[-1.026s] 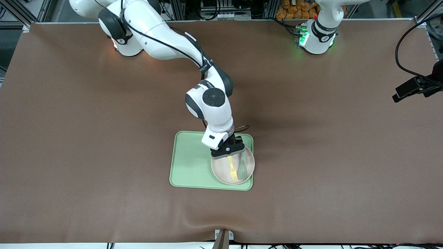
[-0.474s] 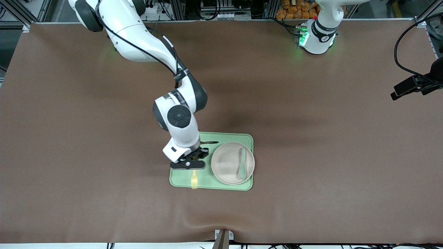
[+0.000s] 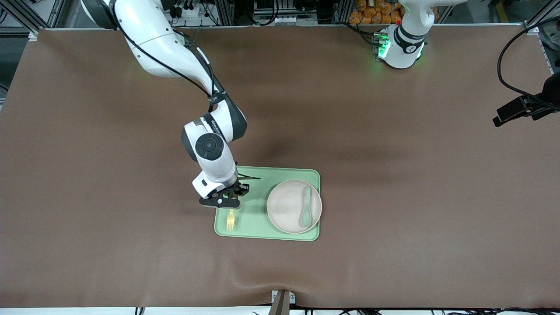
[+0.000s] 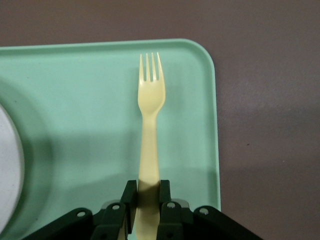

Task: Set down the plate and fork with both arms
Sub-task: 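Lower the fork onto the tray beside the plate and open the right gripper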

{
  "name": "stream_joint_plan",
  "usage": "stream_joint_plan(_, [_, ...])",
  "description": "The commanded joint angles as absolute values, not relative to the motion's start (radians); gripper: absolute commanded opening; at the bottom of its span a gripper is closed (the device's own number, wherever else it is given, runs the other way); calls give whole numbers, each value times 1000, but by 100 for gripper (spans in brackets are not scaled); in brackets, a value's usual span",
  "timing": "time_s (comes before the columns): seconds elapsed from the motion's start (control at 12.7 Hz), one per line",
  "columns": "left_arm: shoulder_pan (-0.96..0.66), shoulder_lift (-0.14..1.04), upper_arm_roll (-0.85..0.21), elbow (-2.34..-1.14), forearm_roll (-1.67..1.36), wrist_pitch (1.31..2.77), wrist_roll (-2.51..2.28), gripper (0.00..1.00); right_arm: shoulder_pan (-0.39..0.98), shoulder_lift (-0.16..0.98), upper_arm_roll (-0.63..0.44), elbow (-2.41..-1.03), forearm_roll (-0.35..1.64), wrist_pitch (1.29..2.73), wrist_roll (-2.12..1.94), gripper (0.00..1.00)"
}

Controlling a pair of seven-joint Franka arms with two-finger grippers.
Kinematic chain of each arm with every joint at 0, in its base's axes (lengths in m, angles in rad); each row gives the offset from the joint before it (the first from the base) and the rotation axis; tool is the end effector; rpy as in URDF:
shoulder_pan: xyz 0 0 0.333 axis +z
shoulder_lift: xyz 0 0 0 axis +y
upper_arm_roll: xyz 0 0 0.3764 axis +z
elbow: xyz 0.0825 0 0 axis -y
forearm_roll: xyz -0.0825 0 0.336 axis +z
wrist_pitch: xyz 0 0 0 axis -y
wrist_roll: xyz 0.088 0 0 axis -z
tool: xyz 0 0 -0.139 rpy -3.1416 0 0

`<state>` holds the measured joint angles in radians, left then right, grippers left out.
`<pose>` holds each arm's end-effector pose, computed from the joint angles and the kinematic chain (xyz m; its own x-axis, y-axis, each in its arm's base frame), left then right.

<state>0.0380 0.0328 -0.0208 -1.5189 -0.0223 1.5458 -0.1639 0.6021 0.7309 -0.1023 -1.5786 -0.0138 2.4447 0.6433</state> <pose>0.5163 0.0060 0.6559 0.9837 0.1795 -0.0096 0.1797 -0.9835 0.0217 0.6275 0.3587 0.2691 0.9824 -0.1029 0.1560 -0.1011 -0.9947 -0.0190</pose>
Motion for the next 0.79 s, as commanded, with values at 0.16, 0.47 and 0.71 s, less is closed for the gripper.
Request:
stream_joint_plan(0.16, [46, 5, -26, -1539, -37, 1537, -170, 100, 600, 684, -95, -1661, -3, 2480, 681, 0])
stream_joint_plan(0.47, [46, 3, -26, -1539, -37, 1537, -169, 100, 594, 704, -95, -1680, -3, 2522, 681, 5])
stream_joint_plan(0.71, [46, 5, -26, -1539, -37, 1537, -169, 100, 597, 701, -95, -1681, -3, 2510, 683, 100])
